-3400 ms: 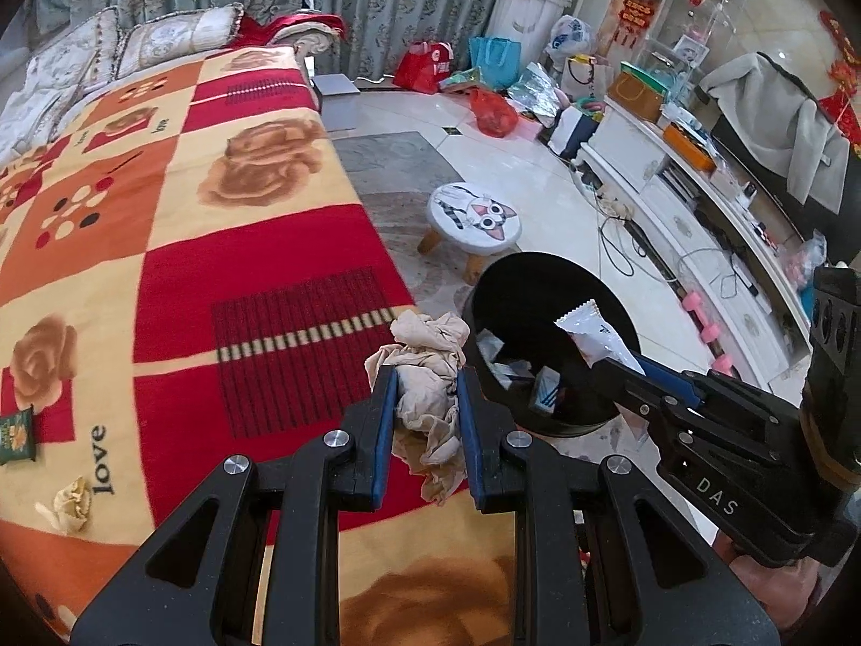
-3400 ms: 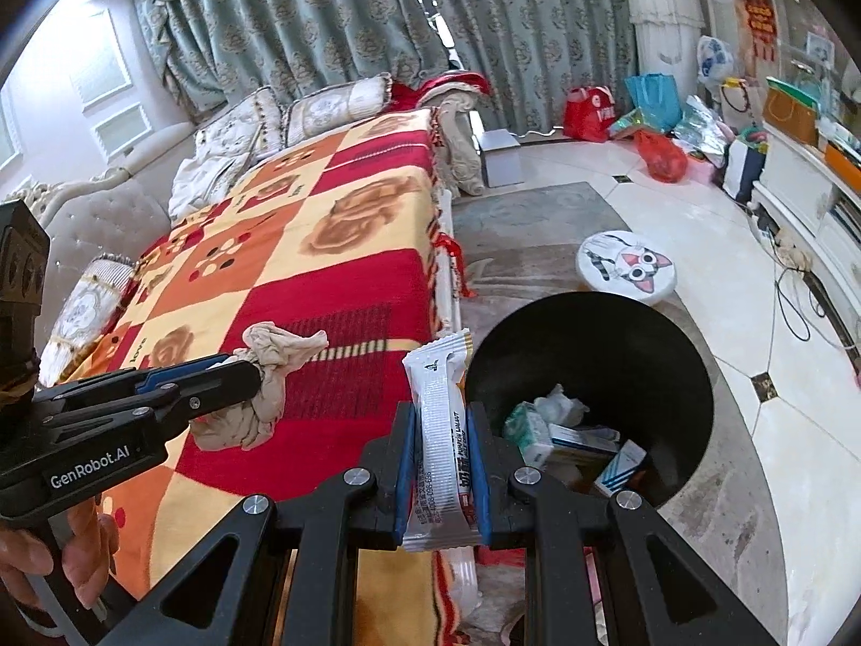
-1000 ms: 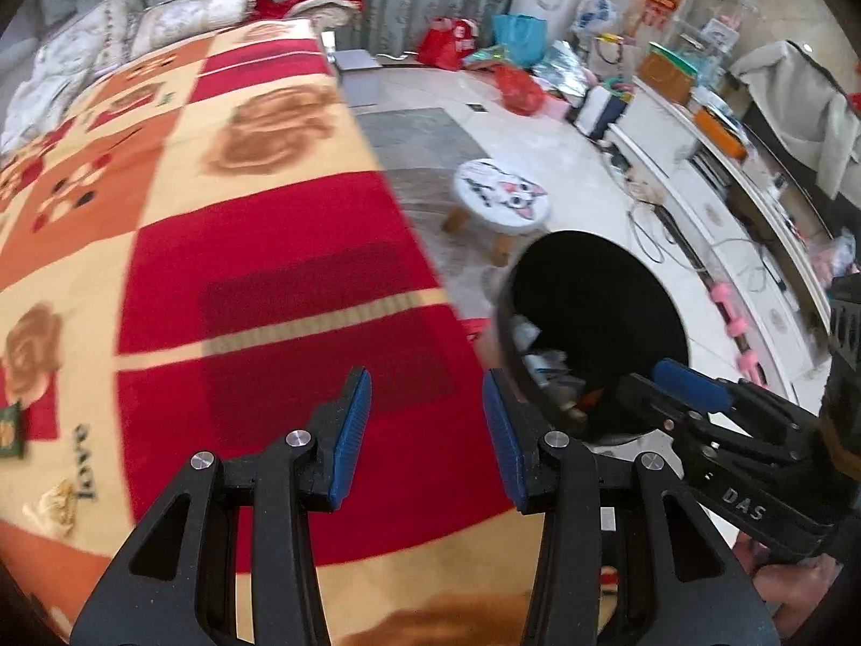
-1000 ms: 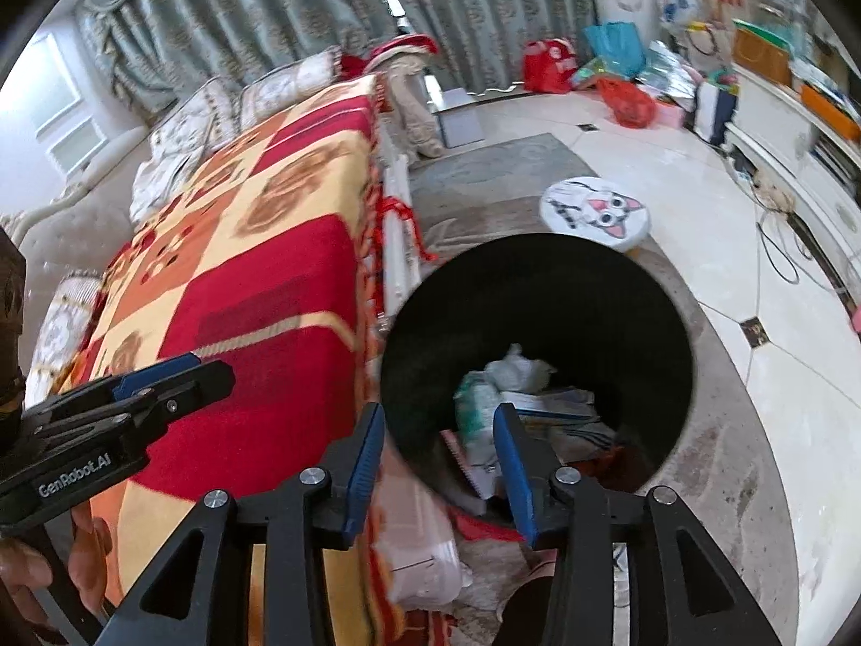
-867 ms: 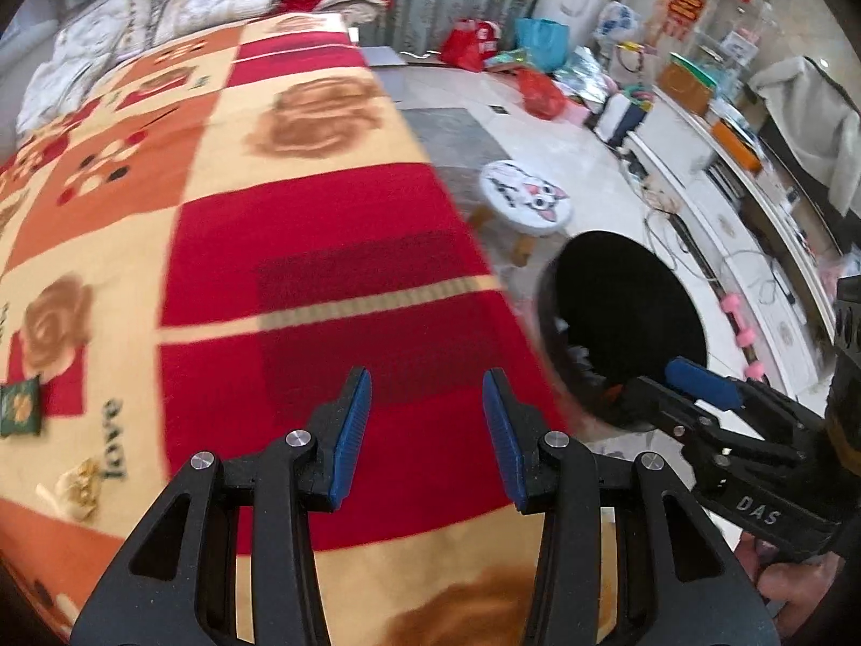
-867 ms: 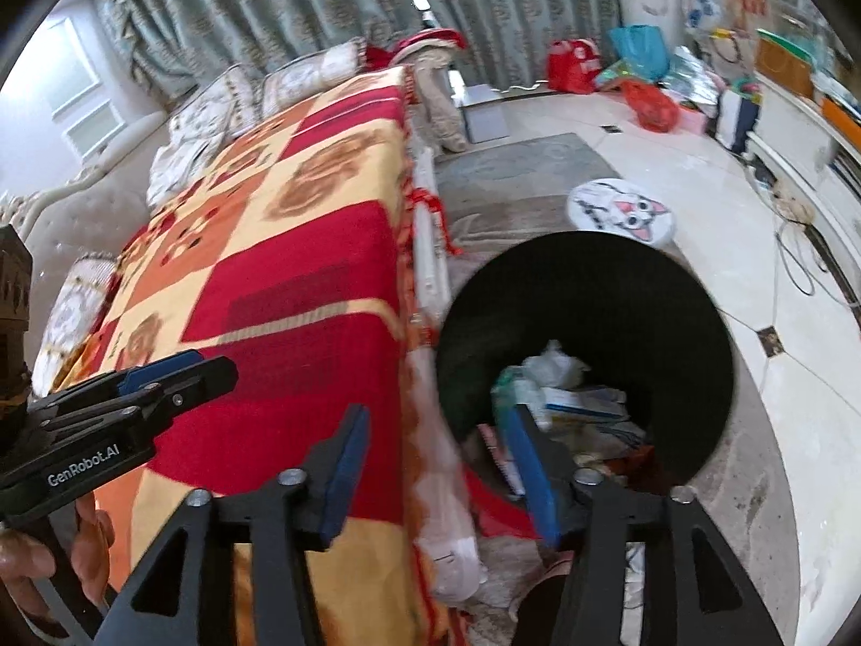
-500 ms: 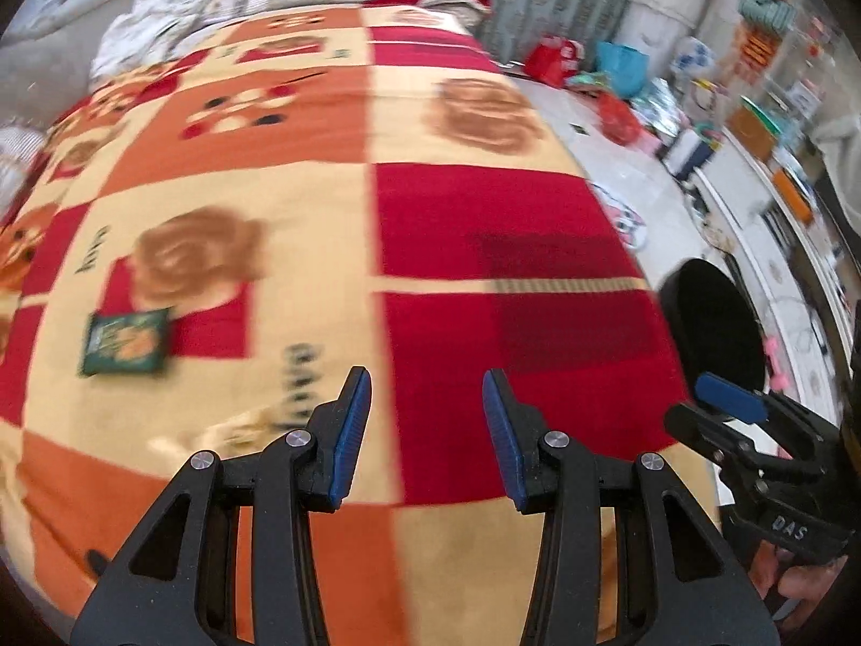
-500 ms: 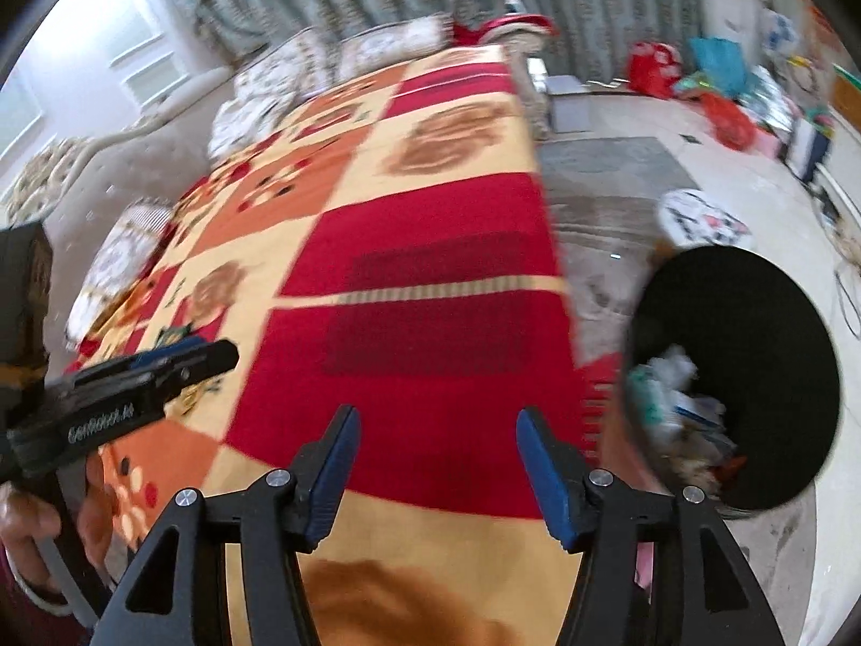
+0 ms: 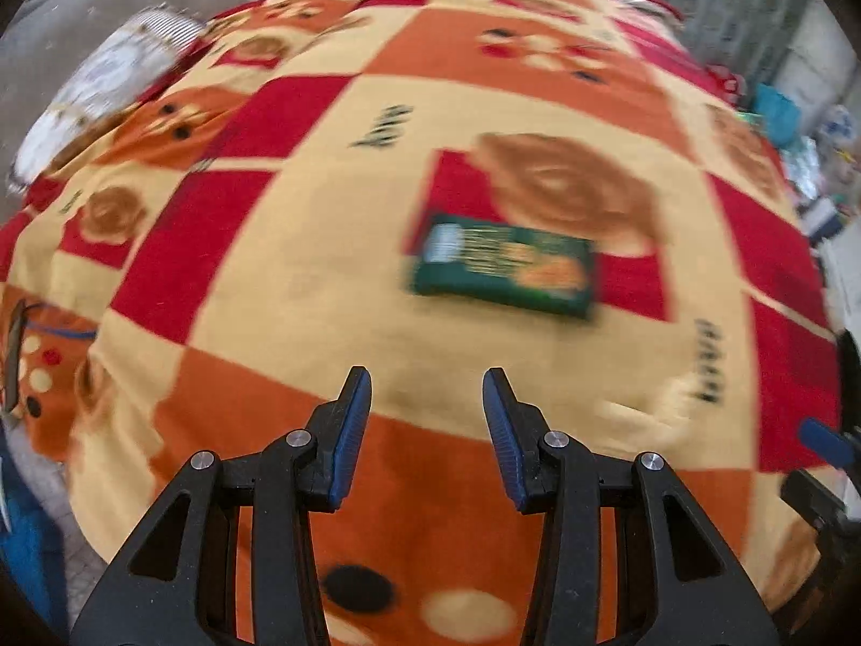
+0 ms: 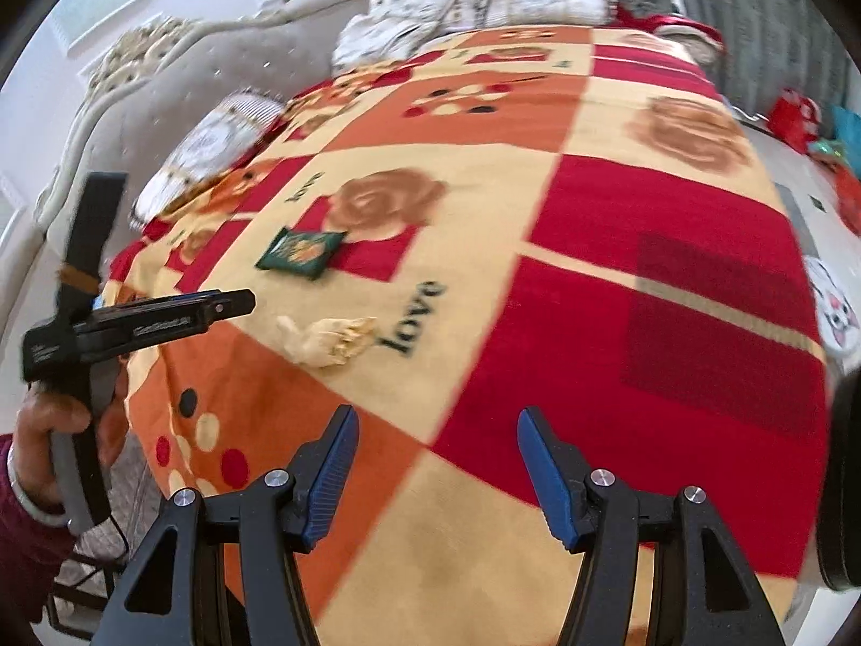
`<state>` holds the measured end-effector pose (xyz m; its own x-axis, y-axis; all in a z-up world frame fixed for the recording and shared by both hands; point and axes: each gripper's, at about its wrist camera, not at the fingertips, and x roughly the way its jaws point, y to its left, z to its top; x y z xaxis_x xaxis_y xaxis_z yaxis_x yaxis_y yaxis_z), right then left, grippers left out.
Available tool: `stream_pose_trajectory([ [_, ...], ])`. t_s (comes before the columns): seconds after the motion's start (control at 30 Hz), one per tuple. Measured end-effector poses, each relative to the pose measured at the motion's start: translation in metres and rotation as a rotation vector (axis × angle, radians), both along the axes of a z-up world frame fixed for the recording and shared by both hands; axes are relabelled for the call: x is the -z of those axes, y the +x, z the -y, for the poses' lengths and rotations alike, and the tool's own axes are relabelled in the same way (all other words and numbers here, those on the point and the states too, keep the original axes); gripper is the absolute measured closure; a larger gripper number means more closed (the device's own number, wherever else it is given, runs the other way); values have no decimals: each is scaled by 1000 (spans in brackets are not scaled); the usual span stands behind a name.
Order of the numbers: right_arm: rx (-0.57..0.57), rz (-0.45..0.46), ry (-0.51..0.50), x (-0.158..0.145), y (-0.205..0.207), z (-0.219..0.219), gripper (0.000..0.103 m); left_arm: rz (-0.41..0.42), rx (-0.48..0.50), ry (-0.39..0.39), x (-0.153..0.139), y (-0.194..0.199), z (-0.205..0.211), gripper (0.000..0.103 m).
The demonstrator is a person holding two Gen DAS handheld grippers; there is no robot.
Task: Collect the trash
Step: 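Move both open tools back over the blanket, then grasp the green snack packet with the left tool while the right tool grasps the small beige tissue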
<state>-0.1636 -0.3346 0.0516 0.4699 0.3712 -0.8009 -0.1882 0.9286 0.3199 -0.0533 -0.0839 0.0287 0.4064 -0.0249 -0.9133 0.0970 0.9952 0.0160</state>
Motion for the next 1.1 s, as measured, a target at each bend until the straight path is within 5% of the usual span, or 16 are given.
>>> stream_pose_trajectory([
  [0.23,-133,43,-27,5,21,-48,34,16,-31,-22,17,58,-6,62],
  [0.57,-234,35,-25,29,54,-85,34,1,51,-232,3,107,25,62],
  [0.6,-232,37,-44,32,54,-88,35,-9,57,-262,0,104,22,62],
  [0.73,-202,79,-92,32,46,-83,77,-29,73,-287,-2,90,22,62],
  [0.97,-100,99,-54,13,29,-35,80,-9,157,-257,0,69,54,50],
  [1.1,-54,94,-54,7,20,-14,80,16,161,-119,12,65,76,48],
])
